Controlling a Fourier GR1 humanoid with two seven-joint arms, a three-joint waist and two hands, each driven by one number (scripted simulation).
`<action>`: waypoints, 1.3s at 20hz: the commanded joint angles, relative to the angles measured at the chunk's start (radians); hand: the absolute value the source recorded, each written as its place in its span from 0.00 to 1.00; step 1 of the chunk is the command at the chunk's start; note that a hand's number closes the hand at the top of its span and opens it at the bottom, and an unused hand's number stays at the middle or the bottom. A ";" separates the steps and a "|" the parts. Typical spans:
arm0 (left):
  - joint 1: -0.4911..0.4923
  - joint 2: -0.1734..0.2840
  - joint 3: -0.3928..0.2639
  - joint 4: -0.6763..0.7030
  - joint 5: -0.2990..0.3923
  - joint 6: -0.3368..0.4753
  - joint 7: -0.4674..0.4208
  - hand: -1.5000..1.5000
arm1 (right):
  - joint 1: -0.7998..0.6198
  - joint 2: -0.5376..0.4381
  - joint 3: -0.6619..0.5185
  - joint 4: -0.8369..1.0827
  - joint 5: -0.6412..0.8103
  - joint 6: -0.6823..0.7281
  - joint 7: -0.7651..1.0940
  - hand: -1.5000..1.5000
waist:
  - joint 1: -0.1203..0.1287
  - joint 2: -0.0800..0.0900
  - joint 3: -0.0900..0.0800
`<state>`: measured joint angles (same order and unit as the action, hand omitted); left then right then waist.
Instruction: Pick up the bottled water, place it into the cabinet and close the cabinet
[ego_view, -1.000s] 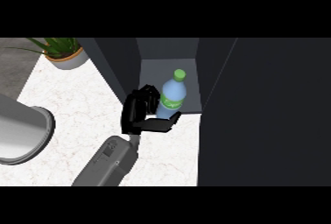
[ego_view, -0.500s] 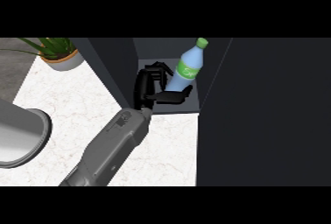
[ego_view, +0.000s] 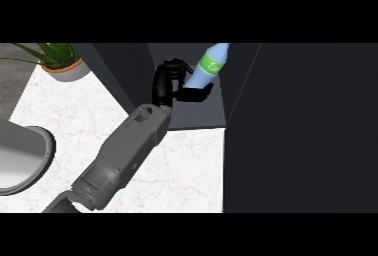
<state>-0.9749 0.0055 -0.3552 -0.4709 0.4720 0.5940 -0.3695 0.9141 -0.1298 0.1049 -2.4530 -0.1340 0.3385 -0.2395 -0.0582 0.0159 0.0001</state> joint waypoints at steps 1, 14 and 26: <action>-0.078 -0.005 0.039 0.152 -0.007 0.041 0.023 1.00 | 0.015 -0.006 -0.014 -0.034 -0.091 0.020 0.018 0.00 | -0.010 0.003 0.000; -0.176 0.043 0.108 0.328 -0.033 0.114 -0.128 0.00 | 0.005 0.009 -0.006 -0.005 -0.071 0.061 -0.033 0.00 | -0.043 0.020 -0.001; -0.221 0.074 0.128 0.359 -0.039 -0.010 -0.163 0.00 | 0.064 -0.019 -0.031 0.007 -0.096 0.122 -0.060 0.00 | -0.049 0.014 -0.001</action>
<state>-1.1685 0.0525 -0.2354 -0.1064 0.4305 0.6659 -0.5332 0.9388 -0.1329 0.0946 -2.4225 -0.1618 0.4320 -0.2928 -0.1039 0.0357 -0.0017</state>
